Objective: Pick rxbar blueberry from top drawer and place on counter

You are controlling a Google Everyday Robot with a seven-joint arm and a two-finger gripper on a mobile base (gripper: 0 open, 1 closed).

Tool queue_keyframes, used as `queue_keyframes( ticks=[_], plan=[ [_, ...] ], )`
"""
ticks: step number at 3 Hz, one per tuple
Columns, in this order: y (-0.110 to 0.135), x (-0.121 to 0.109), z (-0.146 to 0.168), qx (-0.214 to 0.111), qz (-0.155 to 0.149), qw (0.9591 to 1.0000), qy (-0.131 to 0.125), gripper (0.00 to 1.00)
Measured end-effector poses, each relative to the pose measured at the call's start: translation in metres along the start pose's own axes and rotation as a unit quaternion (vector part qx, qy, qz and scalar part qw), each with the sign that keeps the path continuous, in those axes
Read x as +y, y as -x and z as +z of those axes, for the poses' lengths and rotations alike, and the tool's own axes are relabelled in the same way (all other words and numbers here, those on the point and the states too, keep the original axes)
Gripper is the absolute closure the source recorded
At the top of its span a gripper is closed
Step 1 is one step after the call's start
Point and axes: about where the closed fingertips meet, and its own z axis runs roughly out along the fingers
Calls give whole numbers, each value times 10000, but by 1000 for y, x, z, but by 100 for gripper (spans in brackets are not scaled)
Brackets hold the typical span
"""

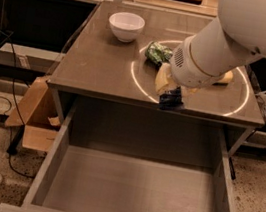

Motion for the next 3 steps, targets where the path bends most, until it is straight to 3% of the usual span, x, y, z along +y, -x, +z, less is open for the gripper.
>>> queue_keyframes(
  ticks=[2, 3],
  plan=[
    [29, 39, 25, 197, -526, 9981, 243, 100],
    [30, 43, 27, 217, -563, 9978, 263, 100]
  ],
)
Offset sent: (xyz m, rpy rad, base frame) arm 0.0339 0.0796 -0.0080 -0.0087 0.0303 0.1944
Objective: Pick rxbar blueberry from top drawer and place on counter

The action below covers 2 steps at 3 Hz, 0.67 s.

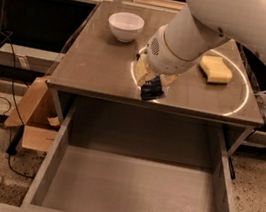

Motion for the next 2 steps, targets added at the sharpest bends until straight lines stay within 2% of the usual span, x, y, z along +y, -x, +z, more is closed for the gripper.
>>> queue_keyframes(
  ticks=[1, 2],
  plan=[
    [1, -8, 2, 30, -1, 9999, -147, 100],
    [21, -3, 13, 5, -205, 9994, -267, 100]
  ],
)
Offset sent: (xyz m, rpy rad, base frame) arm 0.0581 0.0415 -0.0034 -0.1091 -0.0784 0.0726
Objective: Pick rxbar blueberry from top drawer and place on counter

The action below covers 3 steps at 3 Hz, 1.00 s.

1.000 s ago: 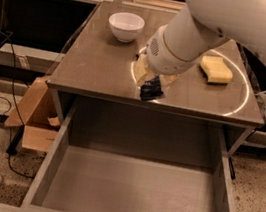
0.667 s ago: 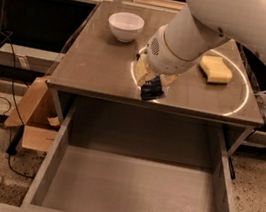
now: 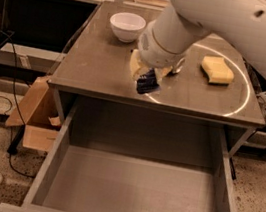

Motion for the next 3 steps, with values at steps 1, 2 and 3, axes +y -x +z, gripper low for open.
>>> queue_keyframes(
  ticks=[1, 2, 3],
  plan=[
    [26, 17, 20, 33, -314, 9995, -52, 100],
    [28, 15, 20, 19, -267, 9996, 6, 100],
    [35, 6, 22, -36, -91, 9997, 219, 100]
  ],
)
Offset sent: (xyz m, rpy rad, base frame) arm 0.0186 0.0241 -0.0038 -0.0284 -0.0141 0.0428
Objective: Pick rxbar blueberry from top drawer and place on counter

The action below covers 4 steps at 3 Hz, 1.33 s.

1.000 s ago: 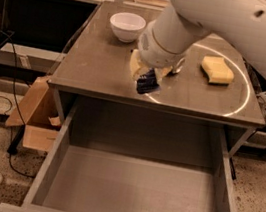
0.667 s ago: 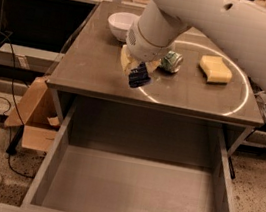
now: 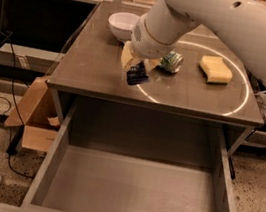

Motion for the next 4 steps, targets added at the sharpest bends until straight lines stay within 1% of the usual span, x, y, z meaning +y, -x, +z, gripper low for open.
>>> queue_keyframes(
  ticks=[1, 2, 3, 4],
  plan=[
    [13, -8, 19, 165, -23, 9998, -63, 100],
    [19, -8, 43, 386, -206, 9988, -226, 100],
    [13, -2, 66, 647, -370, 9965, -375, 100],
    [6, 1, 76, 780, -430, 9951, -434, 100]
  ],
)
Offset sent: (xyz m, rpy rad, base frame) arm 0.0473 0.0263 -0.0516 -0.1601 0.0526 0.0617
